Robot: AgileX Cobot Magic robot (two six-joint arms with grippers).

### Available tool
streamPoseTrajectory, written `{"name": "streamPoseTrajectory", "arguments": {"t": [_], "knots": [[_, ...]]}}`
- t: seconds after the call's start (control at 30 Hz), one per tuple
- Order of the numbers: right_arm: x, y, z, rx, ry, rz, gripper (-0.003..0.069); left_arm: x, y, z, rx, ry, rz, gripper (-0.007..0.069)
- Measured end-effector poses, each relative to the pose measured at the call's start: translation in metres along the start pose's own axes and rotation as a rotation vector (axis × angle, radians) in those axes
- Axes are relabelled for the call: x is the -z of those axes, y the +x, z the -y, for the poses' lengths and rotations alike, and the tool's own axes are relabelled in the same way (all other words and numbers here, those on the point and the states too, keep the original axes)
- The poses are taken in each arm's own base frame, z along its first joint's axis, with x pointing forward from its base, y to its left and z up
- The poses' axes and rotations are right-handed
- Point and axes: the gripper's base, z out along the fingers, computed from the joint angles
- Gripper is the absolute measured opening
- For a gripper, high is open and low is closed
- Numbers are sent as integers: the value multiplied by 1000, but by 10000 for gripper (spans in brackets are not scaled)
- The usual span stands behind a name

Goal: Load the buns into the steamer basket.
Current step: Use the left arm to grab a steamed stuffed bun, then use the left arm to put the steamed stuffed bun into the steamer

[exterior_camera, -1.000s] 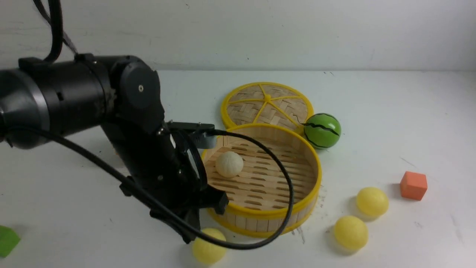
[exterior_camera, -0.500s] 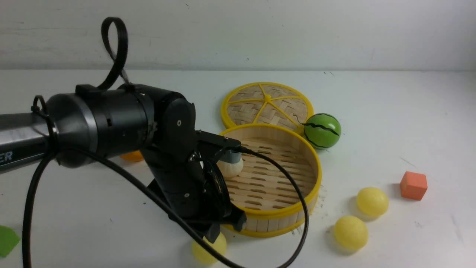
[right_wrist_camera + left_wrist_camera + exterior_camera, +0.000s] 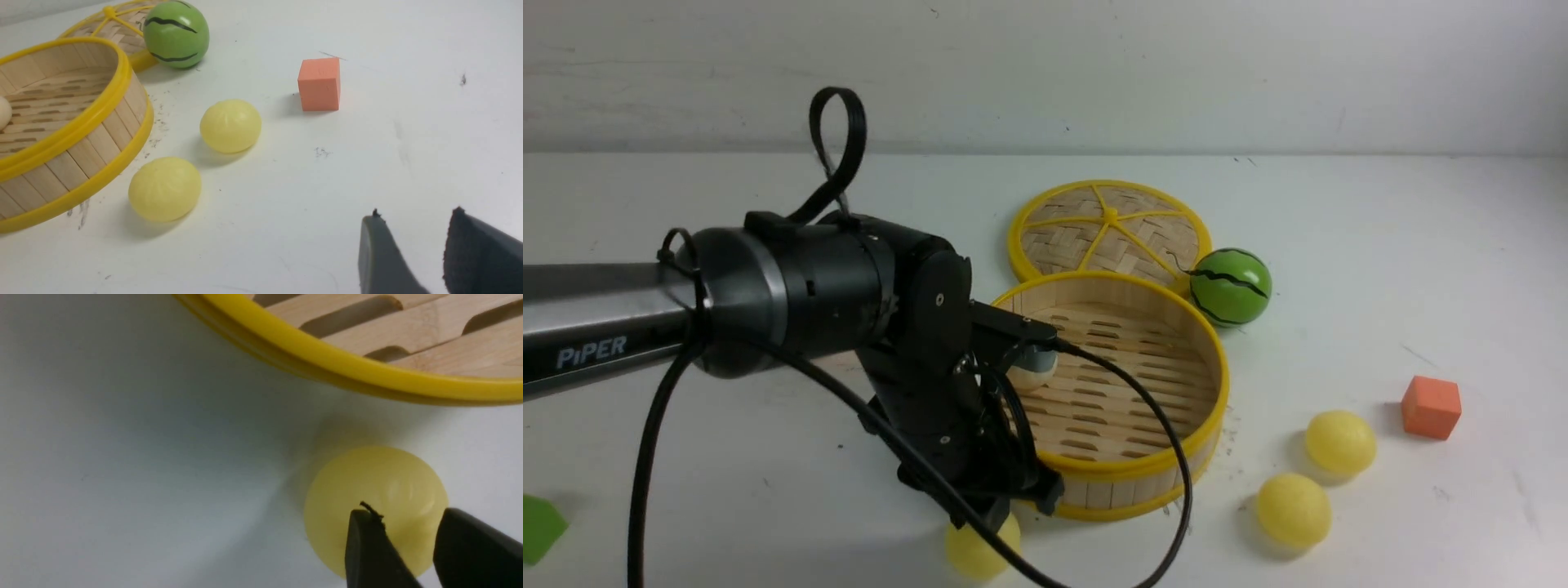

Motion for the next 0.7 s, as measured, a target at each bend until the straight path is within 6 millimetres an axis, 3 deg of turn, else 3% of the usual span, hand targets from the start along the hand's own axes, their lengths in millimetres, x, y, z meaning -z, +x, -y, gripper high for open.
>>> {"name": "streamPoseTrajectory", "arguments": {"t": [0.33, 0.4, 0.5, 0.6, 0.7], "knots": [[0, 0, 0, 0, 0, 0, 241, -16, 0, -2, 1, -6, -31, 222], [0, 0, 0, 0, 0, 0, 241, -16, 0, -2, 2, -7, -31, 179], [0, 0, 0, 0, 0, 0, 241, -15, 1, -1, 4, -6, -43, 28], [0, 0, 0, 0, 0, 0, 241, -8, 2, -1, 2, -5, -82, -13], [0, 0, 0, 0, 0, 0, 241, 14, 1, 3, 1, 7, -91, -13]]}}
